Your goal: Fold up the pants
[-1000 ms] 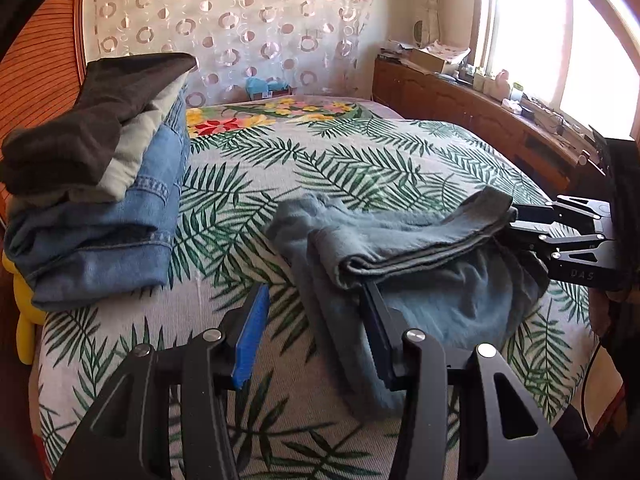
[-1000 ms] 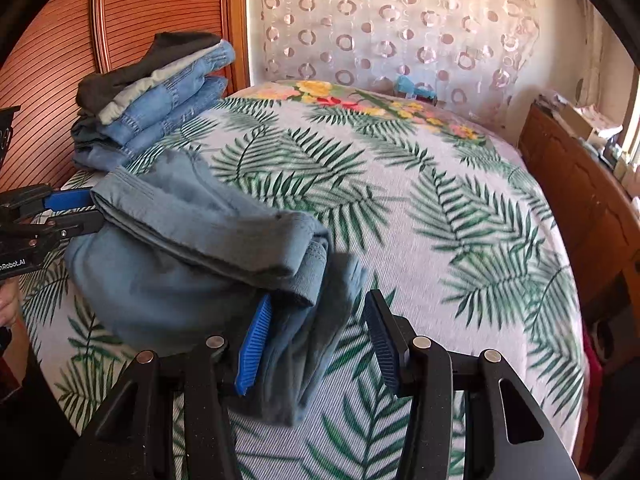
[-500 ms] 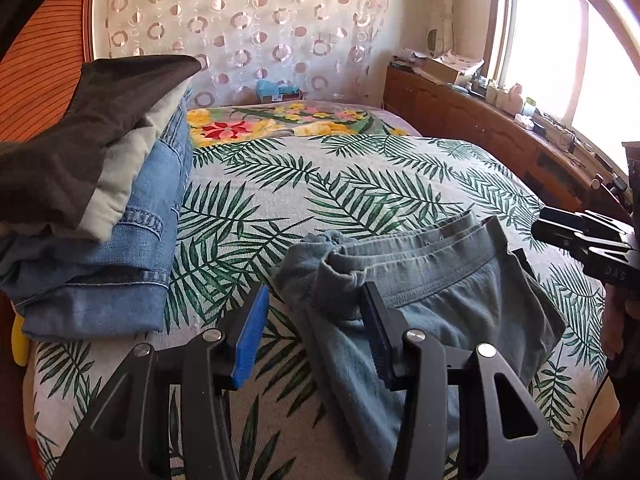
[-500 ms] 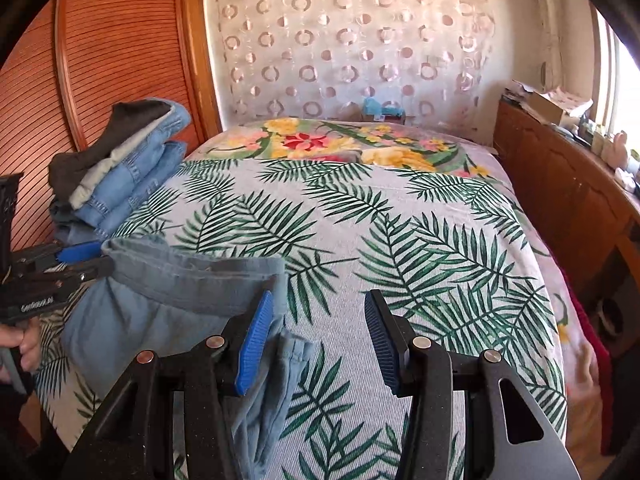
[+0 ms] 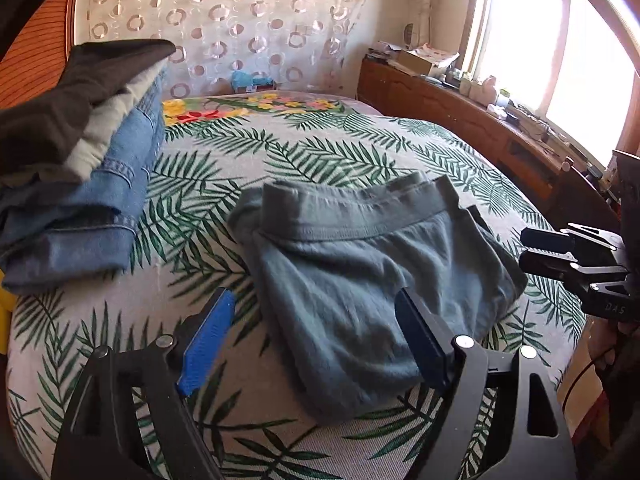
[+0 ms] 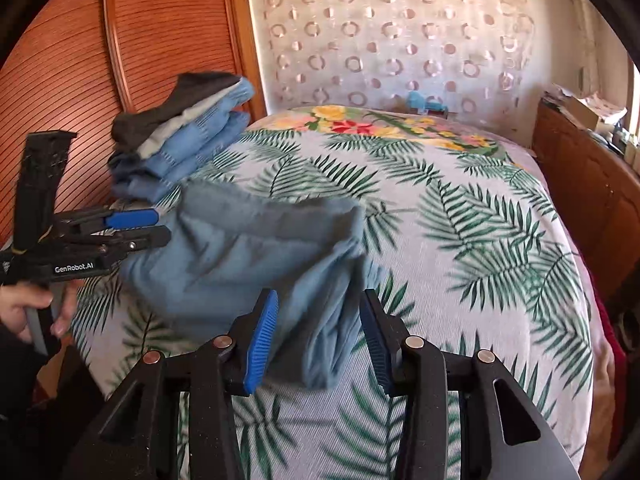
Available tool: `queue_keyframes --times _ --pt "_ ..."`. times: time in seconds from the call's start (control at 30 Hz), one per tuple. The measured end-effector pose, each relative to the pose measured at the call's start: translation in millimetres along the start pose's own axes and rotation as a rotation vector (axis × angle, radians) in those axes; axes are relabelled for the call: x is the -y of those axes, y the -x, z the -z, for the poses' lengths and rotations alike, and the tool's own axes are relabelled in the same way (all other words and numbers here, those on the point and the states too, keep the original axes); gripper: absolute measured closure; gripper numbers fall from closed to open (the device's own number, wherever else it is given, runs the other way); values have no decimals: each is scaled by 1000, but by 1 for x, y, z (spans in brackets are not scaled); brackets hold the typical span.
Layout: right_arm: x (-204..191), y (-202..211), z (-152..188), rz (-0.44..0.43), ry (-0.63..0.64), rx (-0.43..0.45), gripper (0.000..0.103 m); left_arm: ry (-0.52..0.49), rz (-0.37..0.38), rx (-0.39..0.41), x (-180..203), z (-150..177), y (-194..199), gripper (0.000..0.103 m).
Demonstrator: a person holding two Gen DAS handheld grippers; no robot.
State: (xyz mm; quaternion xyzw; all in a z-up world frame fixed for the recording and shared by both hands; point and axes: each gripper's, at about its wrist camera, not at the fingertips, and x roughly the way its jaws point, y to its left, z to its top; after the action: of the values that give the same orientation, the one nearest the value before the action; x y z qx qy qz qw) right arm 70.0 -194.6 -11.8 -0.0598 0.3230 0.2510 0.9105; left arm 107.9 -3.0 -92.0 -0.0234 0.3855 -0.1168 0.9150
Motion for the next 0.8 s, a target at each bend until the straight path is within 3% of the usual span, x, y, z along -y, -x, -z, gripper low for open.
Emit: queue_keyframes --times 0.43,0.63,0.8 --pt "2 7 23 -41 -23 -50 79 -15 -23 -32 1 9 -7 20" --pt "4 4 24 -49 -26 -64 97 -9 -21 -45 0 8 -12 20" --pt "8 14 25 6 -25 -30 100 -11 -25 -46 -1 9 -13 20"
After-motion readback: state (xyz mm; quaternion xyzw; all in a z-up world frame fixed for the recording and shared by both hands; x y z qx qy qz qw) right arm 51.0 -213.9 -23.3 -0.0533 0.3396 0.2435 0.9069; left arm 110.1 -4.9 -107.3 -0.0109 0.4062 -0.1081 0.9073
